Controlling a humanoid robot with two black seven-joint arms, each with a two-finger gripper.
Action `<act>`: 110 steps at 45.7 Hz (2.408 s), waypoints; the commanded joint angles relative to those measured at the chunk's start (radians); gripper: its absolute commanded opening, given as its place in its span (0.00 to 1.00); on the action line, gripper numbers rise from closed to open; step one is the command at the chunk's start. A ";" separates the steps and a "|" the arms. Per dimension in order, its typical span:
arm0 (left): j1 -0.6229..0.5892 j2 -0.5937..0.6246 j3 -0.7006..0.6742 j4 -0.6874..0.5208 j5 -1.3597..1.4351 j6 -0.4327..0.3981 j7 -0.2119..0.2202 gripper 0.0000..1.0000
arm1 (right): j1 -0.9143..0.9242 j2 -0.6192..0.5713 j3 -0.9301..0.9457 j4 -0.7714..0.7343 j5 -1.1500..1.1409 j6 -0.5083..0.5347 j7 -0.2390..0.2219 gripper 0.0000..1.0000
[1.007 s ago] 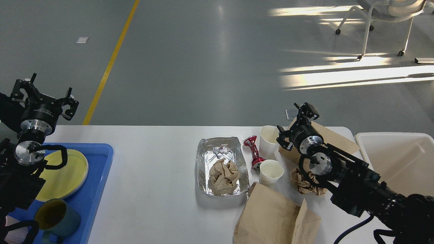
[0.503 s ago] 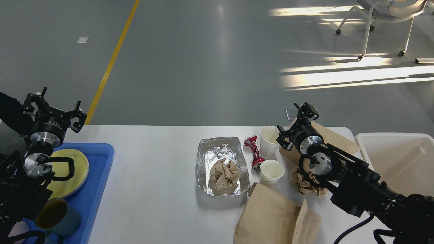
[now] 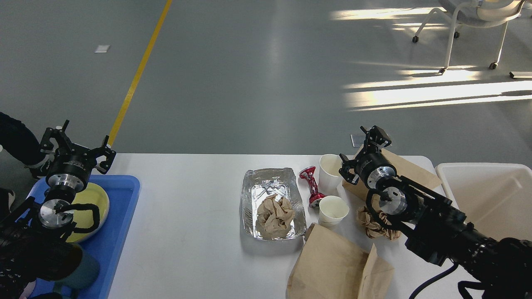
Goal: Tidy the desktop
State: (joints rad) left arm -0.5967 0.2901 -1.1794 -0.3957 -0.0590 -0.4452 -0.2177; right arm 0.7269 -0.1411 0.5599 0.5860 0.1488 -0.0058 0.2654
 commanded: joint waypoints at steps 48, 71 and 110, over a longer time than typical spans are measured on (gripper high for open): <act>0.011 -0.022 0.001 0.000 -0.004 -0.009 -0.129 0.96 | 0.000 0.000 0.000 0.000 0.000 0.001 0.000 1.00; 0.011 -0.022 0.000 0.000 -0.004 -0.009 -0.129 0.96 | 0.000 0.000 0.000 0.000 0.000 0.001 0.000 1.00; 0.011 -0.022 0.000 0.000 -0.004 -0.009 -0.129 0.96 | 0.000 0.000 0.009 -0.002 0.000 0.000 0.000 1.00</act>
State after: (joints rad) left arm -0.5860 0.2684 -1.1790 -0.3957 -0.0629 -0.4541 -0.3462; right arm 0.7271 -0.1411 0.5644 0.5851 0.1488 -0.0055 0.2654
